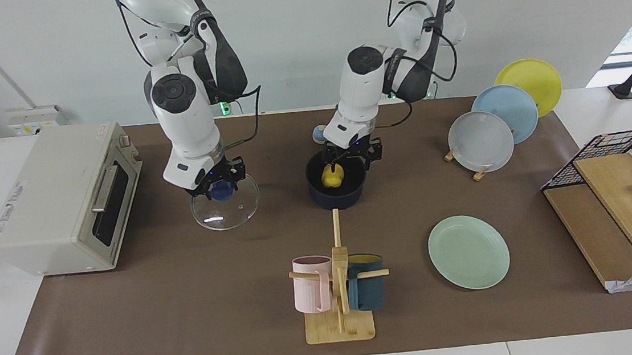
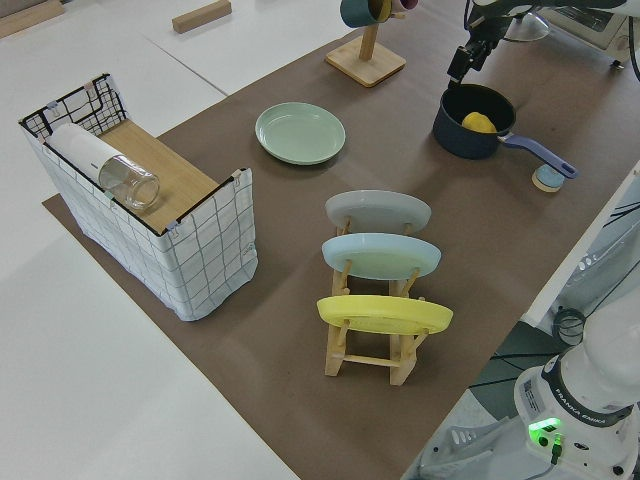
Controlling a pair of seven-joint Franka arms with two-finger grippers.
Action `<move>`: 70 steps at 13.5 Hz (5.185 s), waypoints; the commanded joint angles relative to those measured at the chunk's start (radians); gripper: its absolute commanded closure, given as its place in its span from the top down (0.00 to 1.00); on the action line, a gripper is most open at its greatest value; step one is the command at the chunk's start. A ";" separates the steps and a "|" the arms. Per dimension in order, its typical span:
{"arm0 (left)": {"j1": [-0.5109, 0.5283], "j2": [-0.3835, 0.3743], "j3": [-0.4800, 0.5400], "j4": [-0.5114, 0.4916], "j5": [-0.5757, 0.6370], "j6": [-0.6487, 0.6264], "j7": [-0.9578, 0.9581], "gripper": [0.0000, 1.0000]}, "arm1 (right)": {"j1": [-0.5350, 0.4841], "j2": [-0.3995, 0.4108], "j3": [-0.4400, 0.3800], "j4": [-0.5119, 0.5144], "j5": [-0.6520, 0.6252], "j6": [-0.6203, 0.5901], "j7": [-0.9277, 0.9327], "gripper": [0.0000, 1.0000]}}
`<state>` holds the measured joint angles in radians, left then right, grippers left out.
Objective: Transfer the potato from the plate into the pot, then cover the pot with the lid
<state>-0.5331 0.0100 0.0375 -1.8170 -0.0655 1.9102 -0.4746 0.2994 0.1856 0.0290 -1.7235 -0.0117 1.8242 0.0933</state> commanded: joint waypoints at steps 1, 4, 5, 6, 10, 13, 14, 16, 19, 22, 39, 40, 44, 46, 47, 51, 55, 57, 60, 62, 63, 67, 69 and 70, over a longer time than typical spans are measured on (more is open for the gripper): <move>0.172 -0.027 -0.002 0.155 -0.023 -0.216 0.164 1.00 | 0.110 0.021 -0.001 0.074 0.012 -0.039 0.174 0.00; 0.348 -0.033 -0.007 0.202 -0.014 -0.316 0.423 1.00 | 0.257 0.021 -0.001 0.079 0.012 0.006 0.420 0.00; 0.385 -0.038 -0.004 0.194 -0.013 -0.325 0.491 1.00 | 0.294 0.031 -0.001 0.072 0.012 0.039 0.465 0.00; 0.430 -0.044 -0.007 0.188 -0.013 -0.333 0.561 1.00 | 0.319 0.031 -0.001 0.061 0.013 0.062 0.497 0.00; 0.462 -0.045 -0.004 0.191 0.030 -0.368 0.613 1.00 | 0.359 0.015 0.006 -0.001 0.044 0.165 0.522 0.00; 0.461 -0.033 -0.002 0.229 0.033 -0.410 0.605 1.00 | 0.395 0.025 0.005 -0.002 0.049 0.199 0.540 0.00; 0.459 -0.027 0.001 0.251 0.035 -0.430 0.605 1.00 | 0.397 0.028 0.005 -0.002 0.049 0.202 0.546 0.00; 0.447 -0.021 0.018 0.263 0.059 -0.431 0.605 1.00 | 0.408 0.047 0.005 -0.002 0.047 0.210 0.546 0.00; 0.449 -0.038 0.018 0.226 0.069 -0.416 0.603 1.00 | 0.411 0.077 0.005 -0.002 0.033 0.230 0.545 0.00; 0.455 -0.053 0.019 0.194 0.064 -0.416 0.600 1.00 | 0.414 0.103 0.005 0.001 0.033 0.250 0.546 0.00; 0.450 -0.036 -0.014 0.225 0.067 -0.399 0.513 1.00 | 0.438 0.140 0.006 0.002 -0.042 0.262 0.536 0.00; 0.450 -0.036 -0.010 0.225 0.066 -0.405 0.514 1.00 | 0.438 0.140 0.005 0.002 -0.043 0.262 0.536 0.00; 0.449 -0.039 -0.008 0.219 0.059 -0.415 0.513 1.00 | 0.437 0.140 0.006 0.002 -0.063 0.262 0.536 0.00; 0.447 -0.041 -0.007 0.217 0.059 -0.413 0.508 1.00 | 0.434 0.141 0.005 0.002 -0.063 0.264 0.531 0.00; 0.447 -0.041 -0.008 0.217 0.061 -0.412 0.508 1.00 | 0.432 0.141 0.005 0.002 -0.065 0.262 0.531 0.00; 0.459 -0.047 -0.010 0.208 0.061 -0.401 0.502 1.00 | 0.426 0.141 0.005 0.004 -0.085 0.262 0.523 0.00; 0.462 -0.047 -0.018 0.206 0.061 -0.399 0.502 1.00 | 0.426 0.141 0.006 0.004 -0.077 0.268 0.525 0.00; 0.475 -0.045 -0.021 0.208 0.061 -0.399 0.502 1.00 | 0.426 0.143 0.006 -0.001 -0.071 0.288 0.531 0.00; 0.484 -0.045 -0.039 0.208 0.061 -0.399 0.502 1.00 | 0.425 0.141 0.006 -0.001 -0.070 0.284 0.530 0.00; 0.484 -0.048 -0.039 0.206 0.061 -0.399 0.502 1.00 | 0.423 0.143 0.006 -0.001 -0.070 0.285 0.530 0.44; 0.484 -0.048 -0.039 0.206 0.061 -0.399 0.502 1.00 | 0.423 0.141 0.006 -0.001 -0.070 0.285 0.530 0.60; 0.479 -0.051 -0.036 0.212 0.062 -0.404 0.505 1.00 | 0.425 0.141 0.005 0.002 -0.070 0.280 0.531 1.00; 0.479 -0.053 -0.039 0.211 0.062 -0.404 0.507 1.00 | 0.423 0.140 0.005 0.007 -0.070 0.273 0.530 1.00; 0.479 -0.054 -0.036 0.209 0.061 -0.404 0.505 1.00 | 0.422 0.138 0.005 0.009 -0.076 0.270 0.526 1.00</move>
<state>-0.0678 -0.0356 0.0142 -1.6073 -0.0207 1.5132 0.0388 0.7318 0.3240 0.0290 -1.7191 -0.0760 2.0878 0.6248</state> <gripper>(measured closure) 0.000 0.000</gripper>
